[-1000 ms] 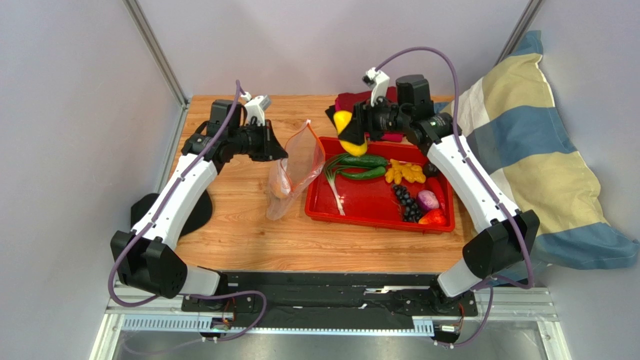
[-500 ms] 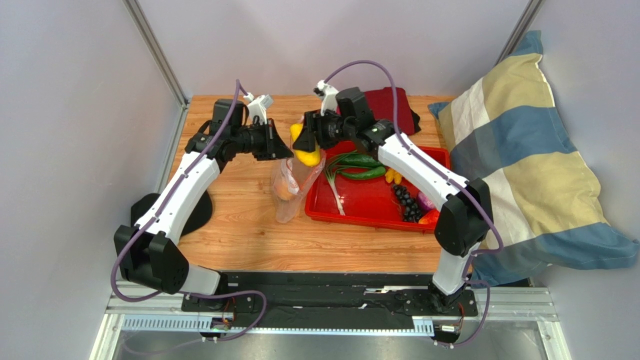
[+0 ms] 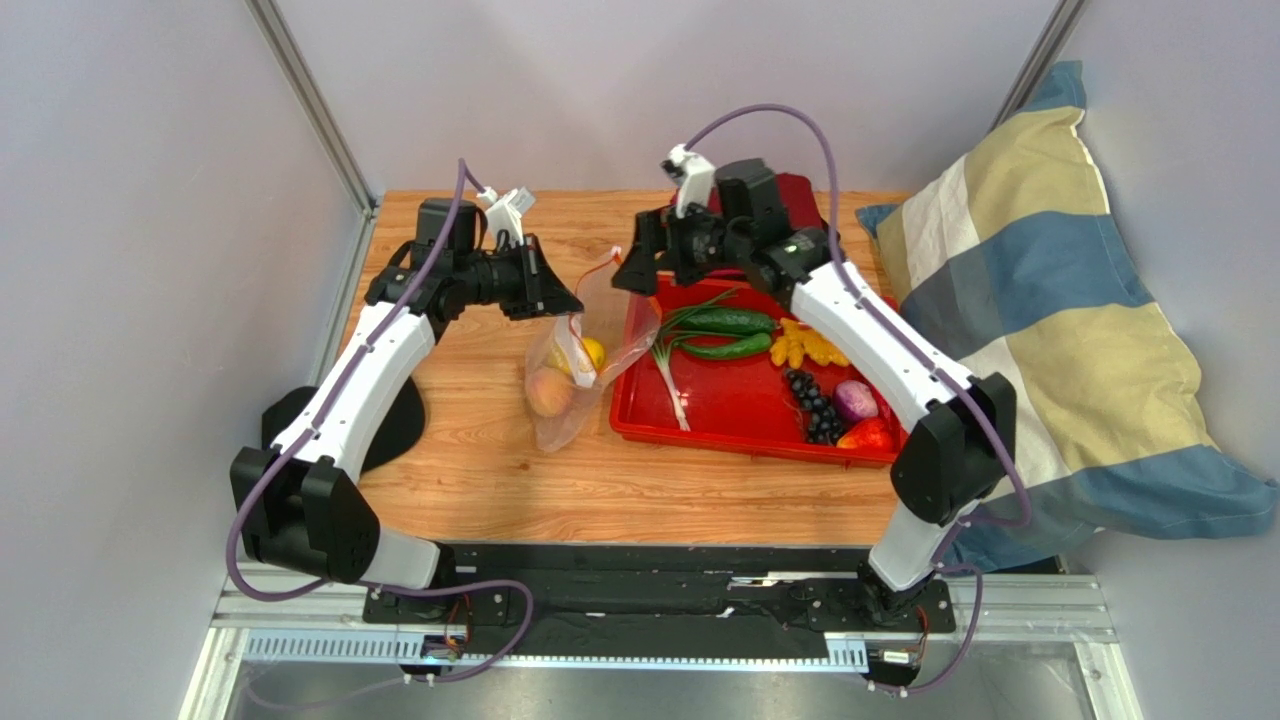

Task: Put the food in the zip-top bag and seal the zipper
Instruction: Pick up the fake vegetable from the bin.

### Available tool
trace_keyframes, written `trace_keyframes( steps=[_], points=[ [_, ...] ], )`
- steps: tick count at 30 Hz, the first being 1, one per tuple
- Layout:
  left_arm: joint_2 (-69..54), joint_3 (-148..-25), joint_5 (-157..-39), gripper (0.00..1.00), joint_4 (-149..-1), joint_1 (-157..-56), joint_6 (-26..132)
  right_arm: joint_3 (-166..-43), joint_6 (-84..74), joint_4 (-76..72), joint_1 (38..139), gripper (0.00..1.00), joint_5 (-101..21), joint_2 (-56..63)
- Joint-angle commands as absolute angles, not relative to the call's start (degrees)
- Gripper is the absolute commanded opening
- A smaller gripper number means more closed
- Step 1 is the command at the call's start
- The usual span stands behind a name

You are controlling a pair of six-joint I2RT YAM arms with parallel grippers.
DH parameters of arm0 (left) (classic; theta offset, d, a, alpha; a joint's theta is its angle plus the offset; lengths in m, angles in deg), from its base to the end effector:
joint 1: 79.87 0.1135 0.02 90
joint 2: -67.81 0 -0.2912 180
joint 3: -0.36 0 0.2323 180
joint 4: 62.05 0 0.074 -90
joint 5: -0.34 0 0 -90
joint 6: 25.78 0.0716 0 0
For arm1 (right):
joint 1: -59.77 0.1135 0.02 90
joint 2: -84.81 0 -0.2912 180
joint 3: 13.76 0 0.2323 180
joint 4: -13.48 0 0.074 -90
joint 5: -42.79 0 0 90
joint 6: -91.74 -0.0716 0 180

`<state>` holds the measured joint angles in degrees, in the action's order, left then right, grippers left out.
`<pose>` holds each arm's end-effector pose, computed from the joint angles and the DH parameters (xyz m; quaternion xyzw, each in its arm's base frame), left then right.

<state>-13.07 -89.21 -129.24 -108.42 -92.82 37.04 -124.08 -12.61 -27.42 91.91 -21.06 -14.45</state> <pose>0.2877 -0.1130 0.3572 0.0435 0.8565 -0.4278 0.2854 0.3344 0.2474 0.3767 -0.2424 0.8152 0.3725 0.3713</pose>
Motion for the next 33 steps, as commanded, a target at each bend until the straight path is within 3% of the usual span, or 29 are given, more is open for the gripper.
trace_keyframes(
  steps=[1,9,15,27,33],
  points=[
    [-11.7,-89.3,-130.9,0.00,-106.4,-92.7,36.9,-125.8,-1.3,-38.8,82.1,0.99,-13.6,-7.5],
    [-11.3,-88.7,-130.4,0.00,-106.2,-92.7,37.3,-117.9,25.5,-64.3,67.3,1.00,-21.0,-1.2],
    [-11.6,-88.9,-130.6,0.00,-106.4,-92.7,37.6,-110.6,34.3,-70.6,62.1,0.94,-32.7,-1.6],
    [-11.8,-88.9,-130.0,0.00,-106.9,-92.7,38.2,-99.7,36.7,-61.7,62.5,0.72,-42.6,-7.6],
    [-11.9,-88.9,-129.7,0.00,-107.3,-92.7,38.6,-97.4,37.1,-56.9,63.7,0.73,-47.1,-9.8]
  ],
)
